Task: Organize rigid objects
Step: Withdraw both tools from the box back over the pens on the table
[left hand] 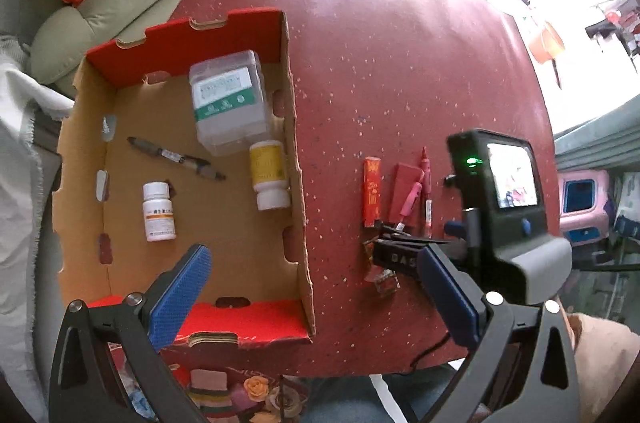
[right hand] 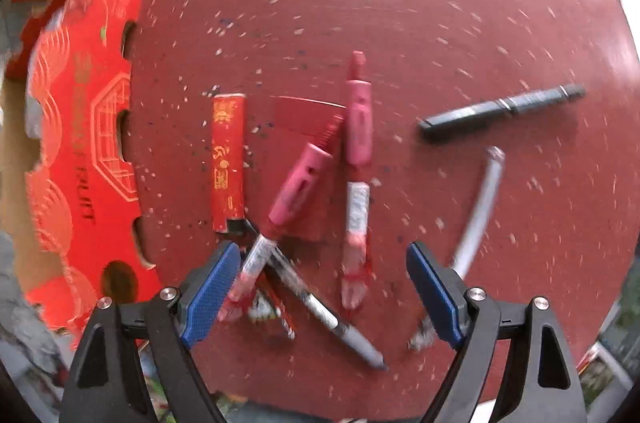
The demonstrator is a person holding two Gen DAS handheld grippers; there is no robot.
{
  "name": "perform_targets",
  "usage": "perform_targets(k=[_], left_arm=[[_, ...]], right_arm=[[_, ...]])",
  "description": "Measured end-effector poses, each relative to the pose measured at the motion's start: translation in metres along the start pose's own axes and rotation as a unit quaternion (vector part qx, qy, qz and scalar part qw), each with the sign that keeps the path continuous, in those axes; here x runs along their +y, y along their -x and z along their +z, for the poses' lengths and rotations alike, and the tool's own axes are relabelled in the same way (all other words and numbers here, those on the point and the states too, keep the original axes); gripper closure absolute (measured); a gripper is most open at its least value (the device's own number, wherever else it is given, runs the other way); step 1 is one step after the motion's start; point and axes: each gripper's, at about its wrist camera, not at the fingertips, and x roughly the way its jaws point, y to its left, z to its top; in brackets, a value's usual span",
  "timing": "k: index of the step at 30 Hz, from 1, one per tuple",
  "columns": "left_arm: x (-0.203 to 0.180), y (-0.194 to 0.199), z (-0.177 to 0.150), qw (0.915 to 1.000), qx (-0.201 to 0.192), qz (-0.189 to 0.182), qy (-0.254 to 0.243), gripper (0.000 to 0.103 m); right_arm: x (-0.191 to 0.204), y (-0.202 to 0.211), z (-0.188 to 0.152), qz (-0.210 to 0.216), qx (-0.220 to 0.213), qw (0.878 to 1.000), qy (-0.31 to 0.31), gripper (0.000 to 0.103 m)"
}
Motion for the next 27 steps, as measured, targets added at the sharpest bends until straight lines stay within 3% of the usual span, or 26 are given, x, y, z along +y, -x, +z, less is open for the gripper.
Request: perform_targets(k=[5, 9, 14, 16, 20, 24, 27], left_arm=[[-0.026, -0.016, -0.003, 0.9994, 0.013, -0.019, -0.025, 0.000], [-0.053, -0.031, -0.003, 0.9980, 0.018, -0.032, -0.051, 0.000], [-0.084, -0.060, -0.001, 0.9969, 0.027, -0.020, -0.071, 0.000], [-0.089, -0.074, 0.002, 0.9971, 0.032, -0.009, -0.068, 0.000], [-0.096, -0.103, 0.013, 0.9978, 0.050, 0.001, -0.043, 0.000], [-0.100, -0.114, 0.022, 0.9983, 0.053, 0.009, -0.022, 0.000], [-0.104, -0.119, 0.022, 0.9981, 0.060, 0.012, -0.006, 0.000]], right_arm=[[-0.014, 0.009, -0.007, -0.062, -0.030, 0.997, 0.042, 0.011], [-0.062, 0.014, -0.013, -0.089, -0.027, 0.995, 0.025, 0.011], [-0.116, 0.019, -0.017, -0.095, -0.023, 0.995, 0.004, 0.011], [-0.131, 0.024, -0.018, -0.074, -0.023, 0.997, -0.008, 0.011], [-0.147, 0.039, -0.026, -0.050, -0.038, 0.998, -0.017, 0.011], [-0.171, 0.047, -0.036, -0.053, -0.050, 0.997, -0.020, 0.011], [-0.187, 0.056, -0.021, -0.065, -0.057, 0.996, -0.004, 0.011]])
